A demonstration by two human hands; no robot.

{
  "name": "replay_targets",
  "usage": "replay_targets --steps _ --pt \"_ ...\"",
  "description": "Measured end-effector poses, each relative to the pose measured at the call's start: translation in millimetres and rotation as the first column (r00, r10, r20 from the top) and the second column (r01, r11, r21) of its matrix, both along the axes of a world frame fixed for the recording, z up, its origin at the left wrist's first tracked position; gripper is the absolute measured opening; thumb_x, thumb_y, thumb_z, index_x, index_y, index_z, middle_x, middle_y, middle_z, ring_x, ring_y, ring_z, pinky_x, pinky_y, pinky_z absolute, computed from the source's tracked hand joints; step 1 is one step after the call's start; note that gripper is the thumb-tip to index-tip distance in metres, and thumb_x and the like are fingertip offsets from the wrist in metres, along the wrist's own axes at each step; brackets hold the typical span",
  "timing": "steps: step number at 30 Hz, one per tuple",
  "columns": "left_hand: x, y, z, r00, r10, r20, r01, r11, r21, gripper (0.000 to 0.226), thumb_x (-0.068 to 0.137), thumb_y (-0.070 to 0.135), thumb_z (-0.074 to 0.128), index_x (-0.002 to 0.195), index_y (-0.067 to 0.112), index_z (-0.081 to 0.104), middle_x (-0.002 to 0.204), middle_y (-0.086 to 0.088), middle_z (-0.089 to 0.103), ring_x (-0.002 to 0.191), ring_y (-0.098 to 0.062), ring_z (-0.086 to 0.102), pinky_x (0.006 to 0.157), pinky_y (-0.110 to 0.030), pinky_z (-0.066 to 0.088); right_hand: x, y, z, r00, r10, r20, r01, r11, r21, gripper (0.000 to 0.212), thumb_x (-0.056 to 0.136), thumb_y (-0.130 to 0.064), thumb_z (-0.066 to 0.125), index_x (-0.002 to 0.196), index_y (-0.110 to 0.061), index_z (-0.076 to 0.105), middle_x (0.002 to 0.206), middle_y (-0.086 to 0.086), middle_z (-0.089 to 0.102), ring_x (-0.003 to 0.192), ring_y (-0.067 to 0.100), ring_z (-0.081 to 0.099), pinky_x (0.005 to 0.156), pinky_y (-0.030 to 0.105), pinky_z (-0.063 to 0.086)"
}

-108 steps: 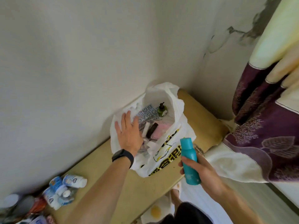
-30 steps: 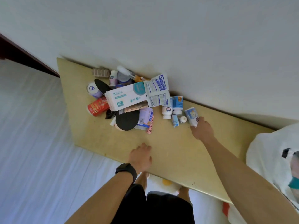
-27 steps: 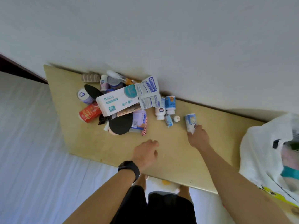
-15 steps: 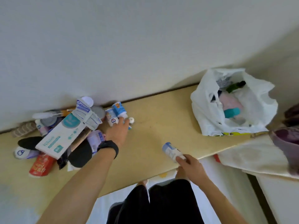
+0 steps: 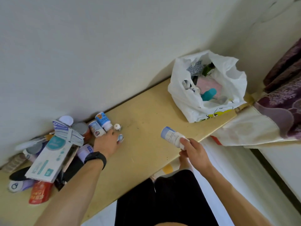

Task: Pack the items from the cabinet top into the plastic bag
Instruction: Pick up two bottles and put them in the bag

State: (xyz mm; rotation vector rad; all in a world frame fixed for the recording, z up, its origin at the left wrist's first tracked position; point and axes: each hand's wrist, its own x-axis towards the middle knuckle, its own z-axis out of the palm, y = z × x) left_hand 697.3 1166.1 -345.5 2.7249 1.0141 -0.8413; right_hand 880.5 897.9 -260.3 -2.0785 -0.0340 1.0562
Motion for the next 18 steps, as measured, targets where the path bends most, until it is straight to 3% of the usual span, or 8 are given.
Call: replay_targets --steps 3,6,10,13,18 --pt "-3 -10 10 0.899 0.384 0.211 -0.296 0.887 -0.355 0.030 0.091 0.051 0.055 0.101 0.024 0.063 0.100 0.000 0.065 0.091 -0.023 0.065 0.067 -0.030 0.044 5 5 0 0.983 -0.138 -0.119 0.151 0.983 0.107 0.029 0.095 -0.033 0.052 0.095 -0.010 0.071 0.072 0.004 0.061 0.062 0.019 0.059 0.066 0.031 0.053" --pt "11 -25 27 0.715 0.621 0.321 -0.431 0.753 -0.497 0.027 0.089 0.048 0.059 0.094 0.022 0.064 0.083 0.003 0.069 0.075 -0.016 0.067 0.068 -0.032 0.052 15 9 0 0.961 -0.191 -0.200 0.226 0.958 0.175 0.035 0.097 -0.033 0.046 0.094 -0.006 0.069 0.060 0.004 0.046 0.058 0.020 0.045 0.065 0.035 0.041" --pt "66 -42 67 0.574 0.699 0.426 -0.439 0.702 -0.560 0.023 0.089 0.047 0.061 0.086 0.024 0.064 0.072 0.008 0.068 0.069 -0.011 0.066 0.057 -0.026 0.045 49 15 7 0.970 -0.162 -0.182 0.203 0.951 0.232 0.039 0.095 -0.038 0.042 0.087 -0.009 0.066 0.052 -0.002 0.040 0.056 0.019 0.039 0.064 0.037 0.039" --pt "129 -56 97 0.516 0.704 0.489 -0.352 0.694 -0.628 0.023 0.087 0.048 0.063 0.082 0.026 0.064 0.070 0.013 0.065 0.069 -0.009 0.065 0.058 -0.022 0.042 89 11 18 0.978 -0.152 -0.143 0.188 0.940 0.284 0.040 0.086 -0.044 0.040 0.081 -0.011 0.062 0.050 -0.004 0.039 0.056 0.020 0.039 0.068 0.042 0.039" --pt "254 -78 130 0.625 0.534 0.569 -0.193 0.812 -0.551 0.021 0.086 0.047 0.066 0.090 0.027 0.065 0.078 0.019 0.065 0.072 0.006 0.059 0.063 -0.014 0.043 162 -14 31 0.968 -0.229 -0.101 0.250 0.900 0.357 0.040 0.083 -0.044 0.040 0.080 -0.010 0.060 0.051 -0.003 0.042 0.060 0.021 0.038 0.067 0.043 0.037"
